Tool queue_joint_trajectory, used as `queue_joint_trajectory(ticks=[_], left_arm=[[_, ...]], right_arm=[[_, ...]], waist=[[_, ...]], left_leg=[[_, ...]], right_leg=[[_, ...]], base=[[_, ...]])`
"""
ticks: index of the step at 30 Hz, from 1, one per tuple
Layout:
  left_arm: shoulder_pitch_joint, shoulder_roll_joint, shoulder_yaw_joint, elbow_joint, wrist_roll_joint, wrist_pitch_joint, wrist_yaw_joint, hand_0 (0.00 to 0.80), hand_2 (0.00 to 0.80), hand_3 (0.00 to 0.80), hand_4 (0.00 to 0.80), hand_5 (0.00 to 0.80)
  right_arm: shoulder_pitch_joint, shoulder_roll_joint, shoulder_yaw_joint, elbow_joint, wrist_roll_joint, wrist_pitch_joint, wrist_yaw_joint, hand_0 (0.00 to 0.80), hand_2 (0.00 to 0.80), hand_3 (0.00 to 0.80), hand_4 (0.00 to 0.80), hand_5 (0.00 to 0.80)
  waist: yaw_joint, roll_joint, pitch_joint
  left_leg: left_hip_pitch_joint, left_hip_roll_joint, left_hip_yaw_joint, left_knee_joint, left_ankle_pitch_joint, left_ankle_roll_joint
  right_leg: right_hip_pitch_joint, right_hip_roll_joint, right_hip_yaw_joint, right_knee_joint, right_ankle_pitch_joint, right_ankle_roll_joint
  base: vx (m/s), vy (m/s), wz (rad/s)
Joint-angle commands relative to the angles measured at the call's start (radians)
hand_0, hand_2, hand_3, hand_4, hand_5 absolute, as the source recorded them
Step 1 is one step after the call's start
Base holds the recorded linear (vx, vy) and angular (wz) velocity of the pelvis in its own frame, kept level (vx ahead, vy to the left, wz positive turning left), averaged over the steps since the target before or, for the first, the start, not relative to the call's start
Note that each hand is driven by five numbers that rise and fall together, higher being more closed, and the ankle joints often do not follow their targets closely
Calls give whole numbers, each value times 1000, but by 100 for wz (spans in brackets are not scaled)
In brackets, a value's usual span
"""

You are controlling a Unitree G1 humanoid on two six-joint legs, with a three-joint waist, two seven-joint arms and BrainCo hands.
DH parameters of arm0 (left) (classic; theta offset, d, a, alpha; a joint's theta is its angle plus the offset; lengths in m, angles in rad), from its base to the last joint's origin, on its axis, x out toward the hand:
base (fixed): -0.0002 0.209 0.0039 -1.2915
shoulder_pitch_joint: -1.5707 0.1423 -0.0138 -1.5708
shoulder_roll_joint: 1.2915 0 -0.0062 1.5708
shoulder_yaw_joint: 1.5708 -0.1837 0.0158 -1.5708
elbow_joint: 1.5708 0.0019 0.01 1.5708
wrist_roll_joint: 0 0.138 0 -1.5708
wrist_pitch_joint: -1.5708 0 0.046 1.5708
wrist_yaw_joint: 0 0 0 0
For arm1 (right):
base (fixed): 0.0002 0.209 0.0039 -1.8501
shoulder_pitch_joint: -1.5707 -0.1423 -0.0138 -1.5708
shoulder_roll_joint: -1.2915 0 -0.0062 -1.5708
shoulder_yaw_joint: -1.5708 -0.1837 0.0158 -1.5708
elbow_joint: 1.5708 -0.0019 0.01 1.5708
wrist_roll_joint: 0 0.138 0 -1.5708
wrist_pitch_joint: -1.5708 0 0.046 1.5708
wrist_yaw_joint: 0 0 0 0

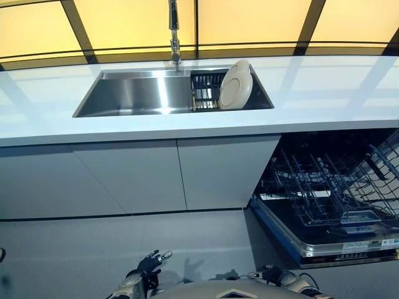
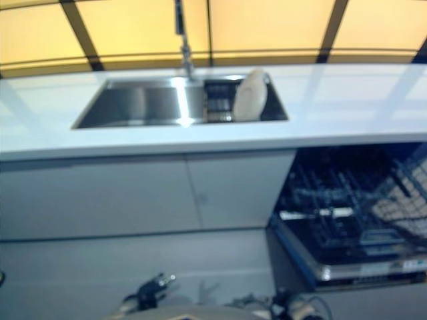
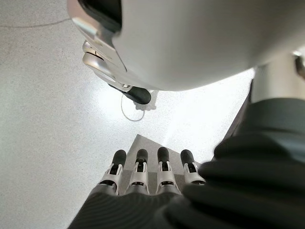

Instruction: Take plates into dishwasher

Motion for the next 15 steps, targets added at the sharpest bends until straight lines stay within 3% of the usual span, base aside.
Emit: queue_joint_trajectory(ticks=[1,15], left_arm=[[-93,-1,-4,59,46,20,8,0,0,0,0,0],[-99,-5,-25,60,32,24,-26,0,0,0,0,0]], right_arm=[[-55,34,27,34,-16,-27,2,0,0,0,0,0],[-63,32,26,53,1,-37,-24,0,0,0,0,0]], waist=[[-2,-48,28],[0,-43,35]], left_leg=[[30,-54,42,4,-47,67],[24,-56,39,4,-45,66]], right_leg=[[24,-60,-26,5,12,61],[17,-62,-31,5,13,60]], base=[[0,0,0],[0,0,0]])
